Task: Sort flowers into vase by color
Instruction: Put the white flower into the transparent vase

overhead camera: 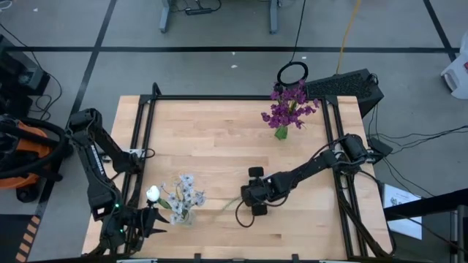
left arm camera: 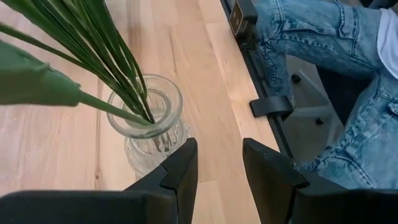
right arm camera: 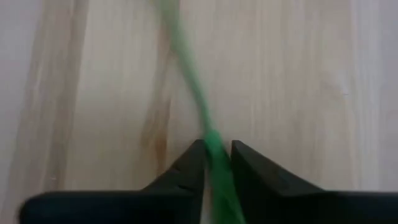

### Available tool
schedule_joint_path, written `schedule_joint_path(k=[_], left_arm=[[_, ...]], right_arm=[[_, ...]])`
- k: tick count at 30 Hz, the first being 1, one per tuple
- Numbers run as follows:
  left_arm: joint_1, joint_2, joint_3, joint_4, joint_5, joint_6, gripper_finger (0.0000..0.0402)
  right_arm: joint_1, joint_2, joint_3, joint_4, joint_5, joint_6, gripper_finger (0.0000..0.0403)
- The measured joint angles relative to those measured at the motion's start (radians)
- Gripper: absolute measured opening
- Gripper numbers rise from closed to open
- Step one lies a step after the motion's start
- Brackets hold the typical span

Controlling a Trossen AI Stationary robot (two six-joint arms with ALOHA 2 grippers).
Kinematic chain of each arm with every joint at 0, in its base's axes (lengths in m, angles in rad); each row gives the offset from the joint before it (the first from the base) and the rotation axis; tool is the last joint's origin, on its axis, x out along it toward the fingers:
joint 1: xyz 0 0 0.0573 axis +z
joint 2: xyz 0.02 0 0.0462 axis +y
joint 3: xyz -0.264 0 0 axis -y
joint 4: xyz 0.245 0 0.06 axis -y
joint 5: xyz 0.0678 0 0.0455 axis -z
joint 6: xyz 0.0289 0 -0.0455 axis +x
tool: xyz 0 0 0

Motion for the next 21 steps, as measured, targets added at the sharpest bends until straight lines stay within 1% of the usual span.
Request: schedule_joint_path(k=[4,6,10,16,21], left_arm=[[0.0,0.0,0.0,0.002,-0.011,0.0,0.0132],[0.0,0.0,0.0,0.002,-0.011,0.0,0.0132],[0.0,0.0,0.0,0.002,-0.012,-0.002,0.0132],[0.0,0.0,0.0,0.015,-0.019,-0.002,0.0132],[0.0,0.001,0.0,0.016,-0.034,-0.003,0.0132]], right_arm=[[-0.002,0.0,0.0,0.004,-0.022,-0.001,0.0022],[-0.001,0.0,0.0,0.004,-0.021,-0.005,0.0007],[0.01,0.0,0.0,0.003,-0.012,-0.004,0.0011],[0.035,-0.035,-0.001,-0.018,-0.019,0.04,0.0003],[0.056,-0.084,0.039,-0.098,-0.016,0.094,0.0001]])
